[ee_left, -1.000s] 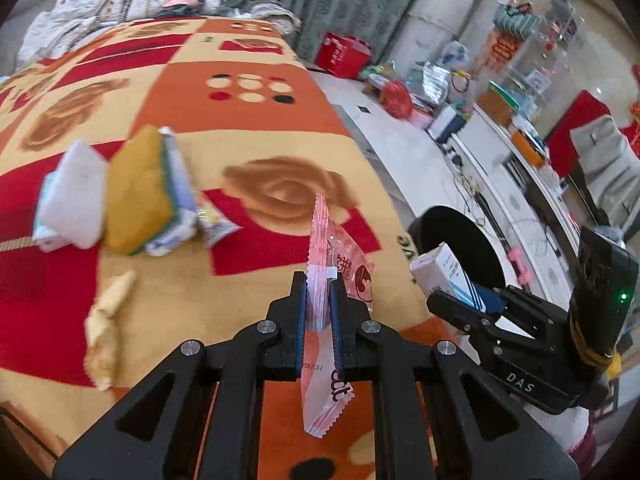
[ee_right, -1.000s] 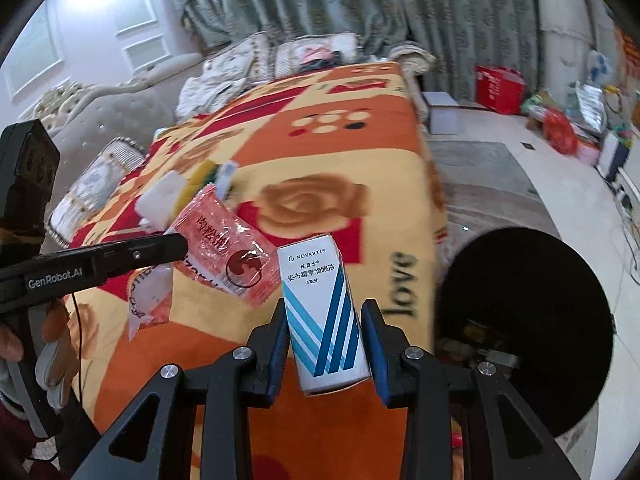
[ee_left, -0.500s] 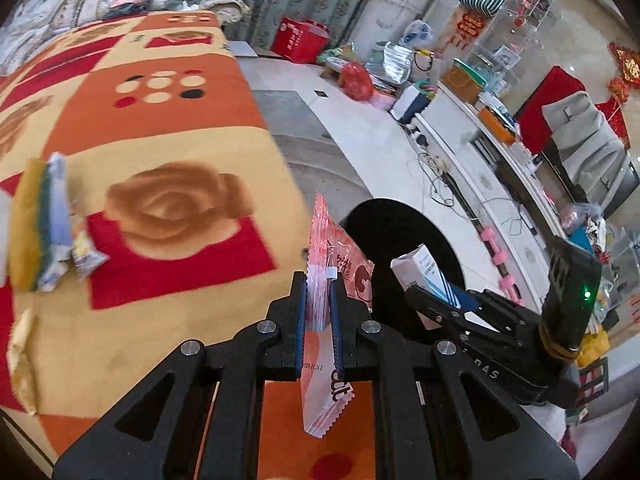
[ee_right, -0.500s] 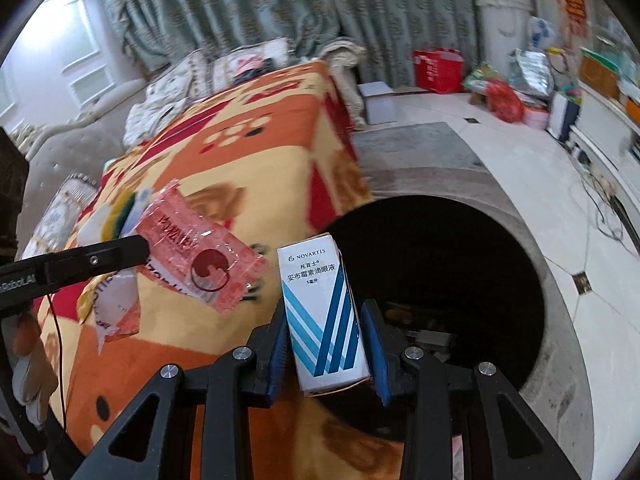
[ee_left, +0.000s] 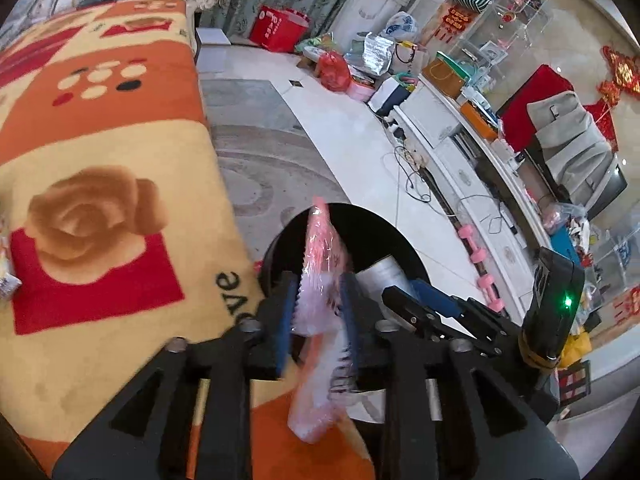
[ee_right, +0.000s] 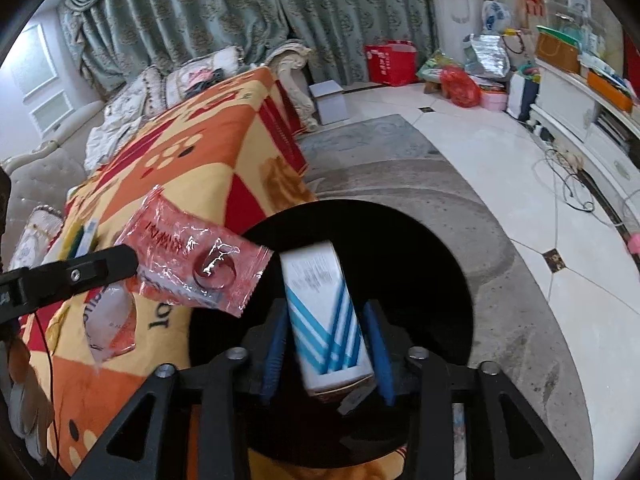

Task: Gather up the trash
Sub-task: 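Carry the wrapper and medicine box to the black bin and open both grippers, then move both grippers back over the foam block and yellow sponge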

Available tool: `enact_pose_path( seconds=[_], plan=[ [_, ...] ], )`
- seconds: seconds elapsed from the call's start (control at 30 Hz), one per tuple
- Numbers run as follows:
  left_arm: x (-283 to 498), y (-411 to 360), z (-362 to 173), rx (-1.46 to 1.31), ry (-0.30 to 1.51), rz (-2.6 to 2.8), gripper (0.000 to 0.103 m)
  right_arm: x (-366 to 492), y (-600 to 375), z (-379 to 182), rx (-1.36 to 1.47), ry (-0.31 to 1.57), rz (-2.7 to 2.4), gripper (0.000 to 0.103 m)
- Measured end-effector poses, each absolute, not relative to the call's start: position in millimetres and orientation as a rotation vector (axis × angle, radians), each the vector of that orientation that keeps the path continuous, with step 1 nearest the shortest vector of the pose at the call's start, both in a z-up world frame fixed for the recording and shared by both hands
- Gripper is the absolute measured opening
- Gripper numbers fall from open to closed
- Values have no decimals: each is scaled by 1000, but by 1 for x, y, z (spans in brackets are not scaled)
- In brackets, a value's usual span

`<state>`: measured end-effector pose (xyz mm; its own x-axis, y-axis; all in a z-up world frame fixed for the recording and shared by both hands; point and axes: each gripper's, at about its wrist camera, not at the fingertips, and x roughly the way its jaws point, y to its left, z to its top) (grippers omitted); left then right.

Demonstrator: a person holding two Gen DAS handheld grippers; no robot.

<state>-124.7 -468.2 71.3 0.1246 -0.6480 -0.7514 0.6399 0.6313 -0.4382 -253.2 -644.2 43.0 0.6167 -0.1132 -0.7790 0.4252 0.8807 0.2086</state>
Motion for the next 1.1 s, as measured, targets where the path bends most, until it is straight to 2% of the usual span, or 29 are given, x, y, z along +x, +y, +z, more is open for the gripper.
enact_pose_path(
  seconds=[0.03, 0.1, 0.67, 1.1],
  plan=[
    [-124, -468, 71, -19, 1102, -941, 50, -253, -646, 43, 402, 855, -326, 41],
    [-123, -465, 72, -45, 1096, -950, 54, -255, -646, 43, 410, 852, -330, 42],
    [-123, -417, 82, 27, 1005, -780, 54, -249, -611, 45, 405, 867, -264, 44],
    [-106, -346, 82, 31, 976, -635, 54, -217, -548, 60, 362, 868, -147, 46]
  ],
)
